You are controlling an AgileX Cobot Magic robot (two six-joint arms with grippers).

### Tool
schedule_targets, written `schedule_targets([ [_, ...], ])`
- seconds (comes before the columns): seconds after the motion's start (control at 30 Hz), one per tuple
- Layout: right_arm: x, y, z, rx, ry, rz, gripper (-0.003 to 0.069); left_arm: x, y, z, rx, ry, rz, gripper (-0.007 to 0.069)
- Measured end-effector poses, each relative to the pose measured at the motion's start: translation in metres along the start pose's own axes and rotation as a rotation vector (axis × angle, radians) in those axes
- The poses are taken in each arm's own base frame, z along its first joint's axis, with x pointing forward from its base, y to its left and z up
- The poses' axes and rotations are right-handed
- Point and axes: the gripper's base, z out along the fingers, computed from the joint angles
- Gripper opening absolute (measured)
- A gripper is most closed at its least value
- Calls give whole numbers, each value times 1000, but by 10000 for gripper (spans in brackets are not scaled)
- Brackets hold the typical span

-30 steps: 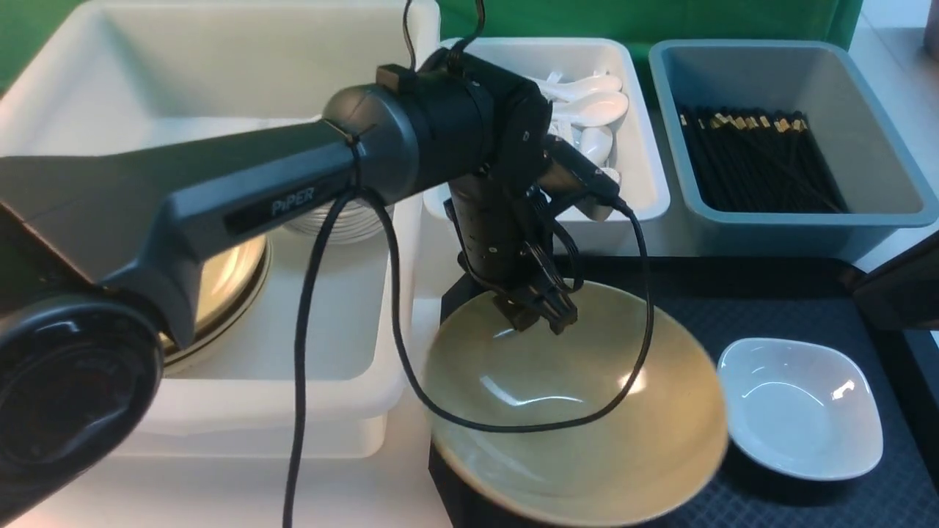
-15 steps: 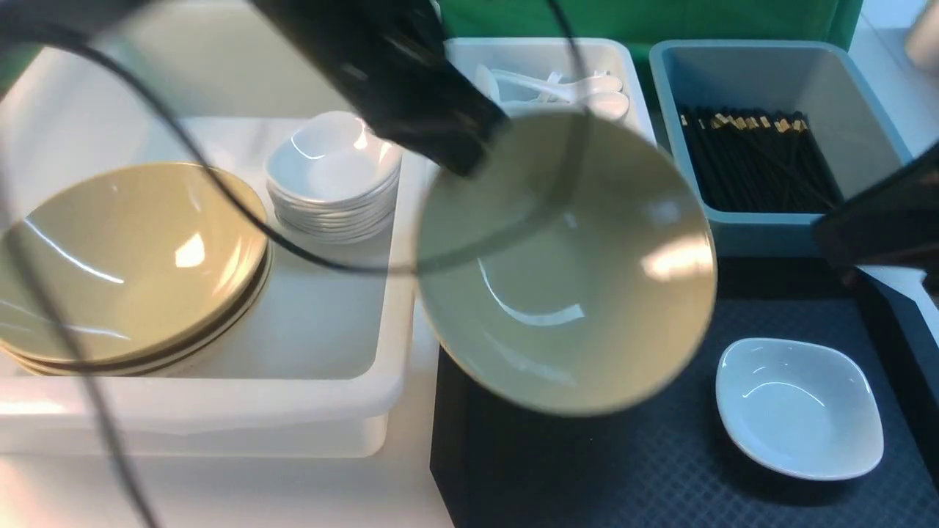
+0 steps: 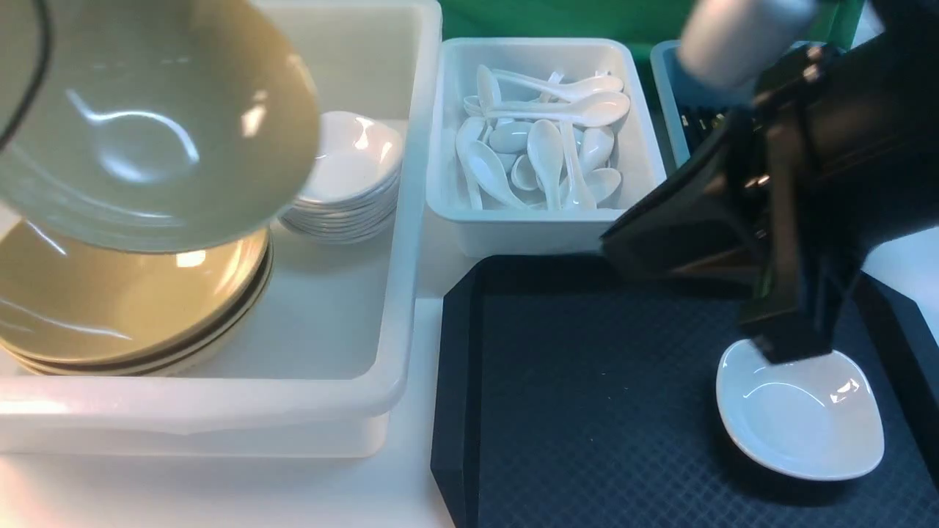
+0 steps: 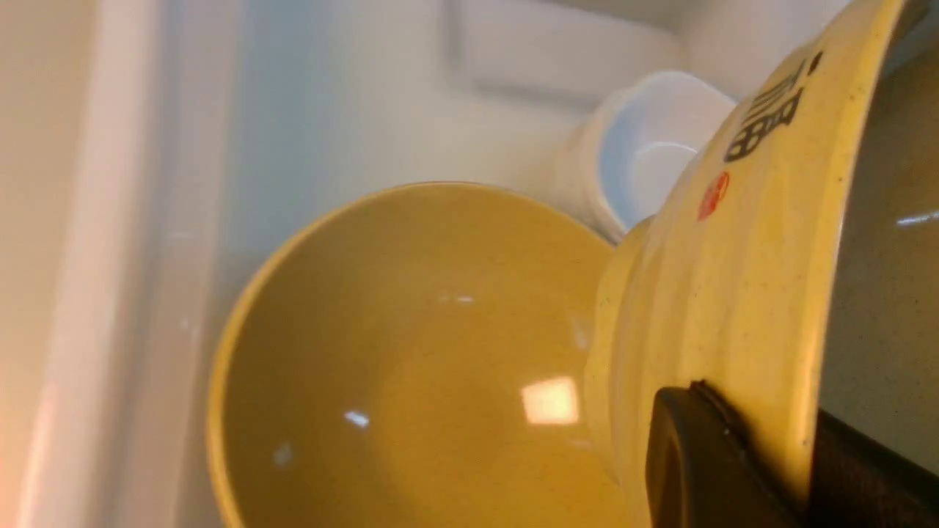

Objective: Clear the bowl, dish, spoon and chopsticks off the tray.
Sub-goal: Use the left arm to put the noodle bowl into the large storage box on the left

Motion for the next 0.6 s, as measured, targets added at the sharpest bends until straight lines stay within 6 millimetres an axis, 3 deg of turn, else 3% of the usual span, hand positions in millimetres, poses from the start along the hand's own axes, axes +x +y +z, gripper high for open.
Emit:
schedule_targets([
  [0.1, 0, -1, 6, -2, 17, -6, 39, 11, 23, 8, -49, 7, -46, 11],
  [0.43, 0, -3, 9, 3, 22, -9, 42, 42, 61, 60, -135, 39, -116, 13],
  [0.6, 0, -3, 9, 3, 22, -10, 45, 57, 80, 90, -160, 108, -145, 75],
])
